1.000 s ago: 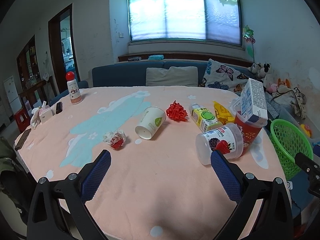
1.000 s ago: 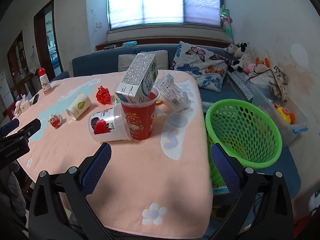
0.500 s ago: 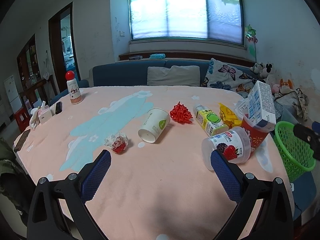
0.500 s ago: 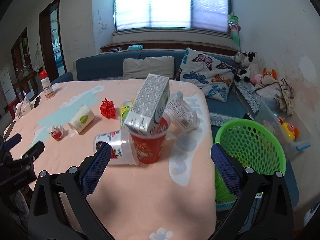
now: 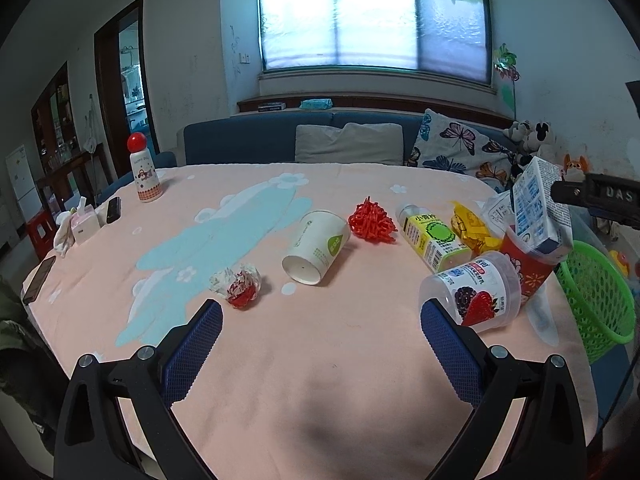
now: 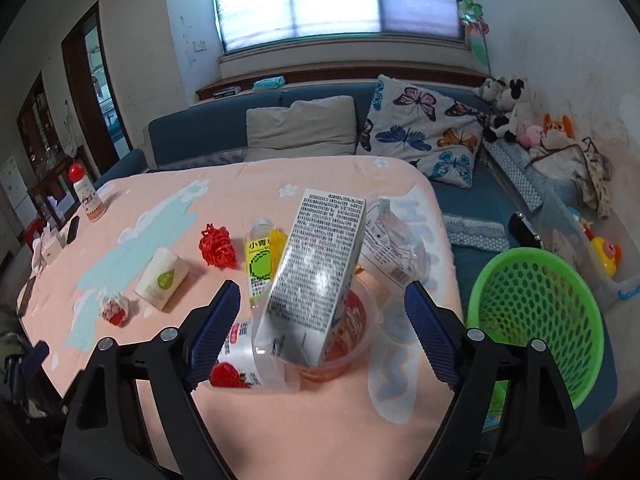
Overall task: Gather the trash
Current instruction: 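Grasp the white milk carton on the red cup with the right tool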
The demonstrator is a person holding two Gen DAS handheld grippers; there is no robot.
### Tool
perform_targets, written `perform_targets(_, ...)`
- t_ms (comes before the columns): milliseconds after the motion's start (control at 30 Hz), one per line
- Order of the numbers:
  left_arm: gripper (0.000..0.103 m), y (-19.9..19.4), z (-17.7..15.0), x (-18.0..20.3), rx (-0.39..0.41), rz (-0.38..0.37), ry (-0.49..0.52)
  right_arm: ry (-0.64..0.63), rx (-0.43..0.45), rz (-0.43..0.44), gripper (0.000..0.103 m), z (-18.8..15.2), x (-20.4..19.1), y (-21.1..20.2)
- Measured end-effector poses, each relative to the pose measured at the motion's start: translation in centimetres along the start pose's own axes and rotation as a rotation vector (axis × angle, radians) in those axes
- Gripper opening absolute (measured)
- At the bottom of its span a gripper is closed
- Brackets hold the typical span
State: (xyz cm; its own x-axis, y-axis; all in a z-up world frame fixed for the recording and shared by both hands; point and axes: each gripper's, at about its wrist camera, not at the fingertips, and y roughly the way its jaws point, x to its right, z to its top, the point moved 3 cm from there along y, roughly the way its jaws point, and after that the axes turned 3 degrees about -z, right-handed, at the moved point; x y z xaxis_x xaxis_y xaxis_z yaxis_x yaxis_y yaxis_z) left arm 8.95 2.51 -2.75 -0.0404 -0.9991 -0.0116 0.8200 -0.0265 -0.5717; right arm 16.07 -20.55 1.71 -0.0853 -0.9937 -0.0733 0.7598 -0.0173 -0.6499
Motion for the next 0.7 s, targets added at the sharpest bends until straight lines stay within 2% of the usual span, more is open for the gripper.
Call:
perform_targets(133, 0.096, 0.4, 0.2, 0.0, -0.002, -0.009, 0.003, 0.014, -0.030, -0.009, 0.075, 0.7, -0.1, 1.8)
perform_targets(233, 0.096, 0.9, 0.3, 0.1, -0.005, -0.015, 0.009, 0.026, -0.061, -0.010, 0.066, 1.0, -0.1, 3.2)
perform_targets(367, 0.096, 1.4, 0.6, 0.6, -0.011, -0.028, 0.019, 0.055, -0.088, -0.002, 0.048, 1.0, 0.5, 4.2)
perform_targets(700, 0.096, 3.3, 1.1, 2.6, -0.037, -0.078, 0.052, 0.067, -0.022, 0.052, 0.046, 1.6, 2.3, 1.5)
